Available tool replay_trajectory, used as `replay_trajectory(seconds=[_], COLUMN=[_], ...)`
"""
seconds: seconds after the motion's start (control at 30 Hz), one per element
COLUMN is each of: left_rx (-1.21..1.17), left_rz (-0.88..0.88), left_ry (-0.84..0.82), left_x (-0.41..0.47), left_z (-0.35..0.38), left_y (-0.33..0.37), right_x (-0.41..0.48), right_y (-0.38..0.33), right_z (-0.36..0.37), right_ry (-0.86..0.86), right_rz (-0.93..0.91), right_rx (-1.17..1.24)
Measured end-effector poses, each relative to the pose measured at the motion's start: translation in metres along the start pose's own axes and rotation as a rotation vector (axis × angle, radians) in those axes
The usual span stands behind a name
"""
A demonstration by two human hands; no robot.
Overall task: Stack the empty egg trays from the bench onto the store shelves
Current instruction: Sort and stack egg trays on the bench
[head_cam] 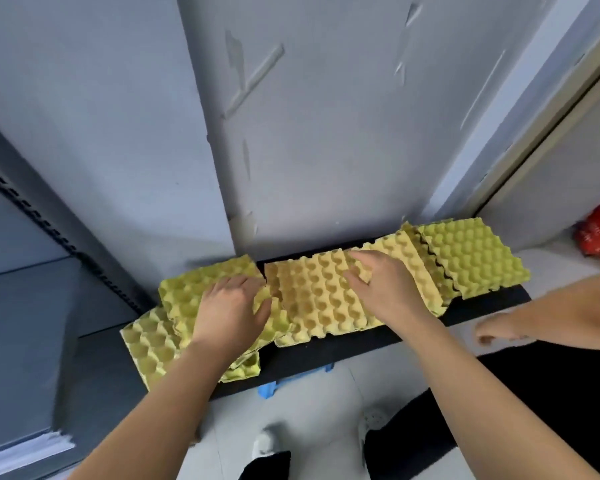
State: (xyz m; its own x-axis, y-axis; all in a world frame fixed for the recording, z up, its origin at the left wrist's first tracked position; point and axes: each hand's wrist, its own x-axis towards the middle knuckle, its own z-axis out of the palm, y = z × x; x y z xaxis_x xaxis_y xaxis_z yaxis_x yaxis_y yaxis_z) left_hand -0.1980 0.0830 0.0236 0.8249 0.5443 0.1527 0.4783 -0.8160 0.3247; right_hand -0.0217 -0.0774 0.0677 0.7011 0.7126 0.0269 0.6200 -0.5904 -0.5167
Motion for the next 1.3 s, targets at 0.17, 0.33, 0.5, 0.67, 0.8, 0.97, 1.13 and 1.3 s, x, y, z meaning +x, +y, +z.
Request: replay_trajectory(seconds=[0.17,0.33,0.5,0.67,0.8,0.97,1.13,1.3], left_rx=[0.019,0.027,-0.025,-0.190,-0.333,-0.452,-0.486,-0.465], left_rz=[-0.218,-0.452,-0.710,-0.893,-0.965,-0.998,-1.036,-1.021], left_ry=[-0.169,-0.333,-0.477,-0.470,-0.367,-0.303,-0.295,-0.252], left_x=[0.012,0.007,-0.010,-0.027,-0.036,-0.042,-0.038,-0.038], left_z=[0.046,0.093,0.142,0.188,0.216,0.230,0.227,0.217], left_y=[-0.055,-0.108,-0.151,-0.178,-0.188,-0.185,-0.184,-0.175], right_x=[0.049,0.074,0.091,0.106,0.110,0.107,0.107,0.105], right_y=[0.012,0.030,0.052,0.076,0.092,0.106,0.113,0.112], right_z=[0.071,0.157,0.239,0.306,0.344,0.366,0.366,0.351], right_ry=[-0.148,-0.329,-0.478,-0.621,-0.701,-0.623,-0.569,-0.525], right_rz=[0.033,0.053,0.096,0.167,0.247,0.310,0.350,0.293], right_rx=[0.040,0.059,0.059,0.068,0.119,0.276,0.373,0.302])
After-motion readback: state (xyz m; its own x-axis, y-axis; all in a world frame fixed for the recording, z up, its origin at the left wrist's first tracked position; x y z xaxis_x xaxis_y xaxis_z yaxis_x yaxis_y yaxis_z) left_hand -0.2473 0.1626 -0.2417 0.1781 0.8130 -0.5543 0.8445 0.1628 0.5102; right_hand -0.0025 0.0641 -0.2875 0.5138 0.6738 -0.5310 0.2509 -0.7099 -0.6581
